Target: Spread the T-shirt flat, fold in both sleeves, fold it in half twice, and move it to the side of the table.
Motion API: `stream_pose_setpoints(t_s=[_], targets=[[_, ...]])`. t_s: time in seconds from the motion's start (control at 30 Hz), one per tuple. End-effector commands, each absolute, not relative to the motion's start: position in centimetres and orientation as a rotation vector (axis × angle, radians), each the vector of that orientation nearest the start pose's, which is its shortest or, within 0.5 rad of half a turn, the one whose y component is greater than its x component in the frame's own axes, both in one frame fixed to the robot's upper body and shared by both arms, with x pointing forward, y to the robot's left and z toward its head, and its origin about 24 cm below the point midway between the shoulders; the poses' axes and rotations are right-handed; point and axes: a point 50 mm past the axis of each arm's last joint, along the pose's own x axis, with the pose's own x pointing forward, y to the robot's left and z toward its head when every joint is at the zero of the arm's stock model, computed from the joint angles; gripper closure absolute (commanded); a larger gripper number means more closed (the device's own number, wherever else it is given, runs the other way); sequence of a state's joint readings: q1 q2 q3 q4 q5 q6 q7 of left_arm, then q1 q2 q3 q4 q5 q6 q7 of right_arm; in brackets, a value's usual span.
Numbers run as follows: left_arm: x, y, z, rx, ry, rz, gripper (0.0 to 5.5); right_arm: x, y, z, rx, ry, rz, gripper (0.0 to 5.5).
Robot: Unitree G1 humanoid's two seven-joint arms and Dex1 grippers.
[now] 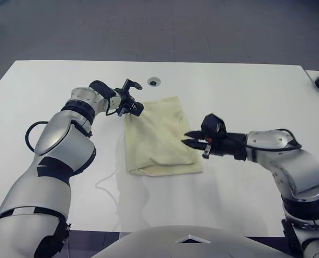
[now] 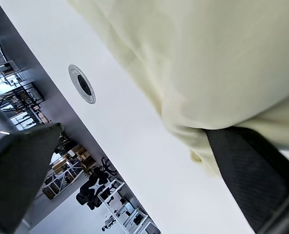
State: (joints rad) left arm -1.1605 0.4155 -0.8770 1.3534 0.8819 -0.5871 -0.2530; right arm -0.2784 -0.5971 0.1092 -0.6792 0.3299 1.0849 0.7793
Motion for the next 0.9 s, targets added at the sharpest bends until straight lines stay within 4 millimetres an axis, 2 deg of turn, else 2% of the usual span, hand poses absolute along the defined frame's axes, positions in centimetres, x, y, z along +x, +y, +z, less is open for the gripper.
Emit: stream_pose_setpoints(t_s=[0.03,0.13,0.27,0.33,0.4,0.47,0.53,0.6,0.7,0.8,0.9], targets=[[38.3,14.1,8.0,1.895,0.004,-1.019,0.10,22.4,-15.7,14.5,-0.494,0.346,0.951,3.62],[39.1,13.4,10.4,1.849,-0.157,-0.896,0.10,20.9,-17.9,12.8,-0.651,0.347,0.968,3.10],[39.4,14.2,13.6,1.687,-0.304,-0.809,0.10,18.3,-19.7,11.1,-0.744,0.332,1.017,2.43],[38.6,16.0,14.4,1.541,-0.353,-0.806,0.10,17.2,-20.5,10.3,-0.810,0.315,1.015,2.12],[37.2,18.2,14.2,1.404,-0.377,-0.817,0.10,16.4,-21.0,9.4,-0.881,0.293,1.026,1.77],[35.1,20.4,13.1,1.293,-0.380,-0.847,0.10,15.5,-21.1,8.4,-0.965,0.262,1.083,1.46],[31.6,22.2,11.4,1.185,-0.371,-0.883,0.10,14.7,-20.9,7.5,-1.015,0.231,1.127,1.15],[28.1,23.0,10.3,1.087,-0.352,-0.910,0.10,14.3,-20.7,6.6,-1.047,0.199,1.145,0.84],[23.9,24.0,9.0,1.010,-0.300,-0.963,0.10,13.8,-20.3,5.2,-1.089,0.151,1.156,0.34],[20.9,25.6,7.6,1.035,-0.193,-1.023,0.10,14.0,-19.8,3.9,-1.095,0.122,1.155,0.12],[18.9,26.3,7.2,1.041,-0.120,-1.076,0.10,14.4,-19.6,2.6,-1.106,0.104,1.162,0.12]])
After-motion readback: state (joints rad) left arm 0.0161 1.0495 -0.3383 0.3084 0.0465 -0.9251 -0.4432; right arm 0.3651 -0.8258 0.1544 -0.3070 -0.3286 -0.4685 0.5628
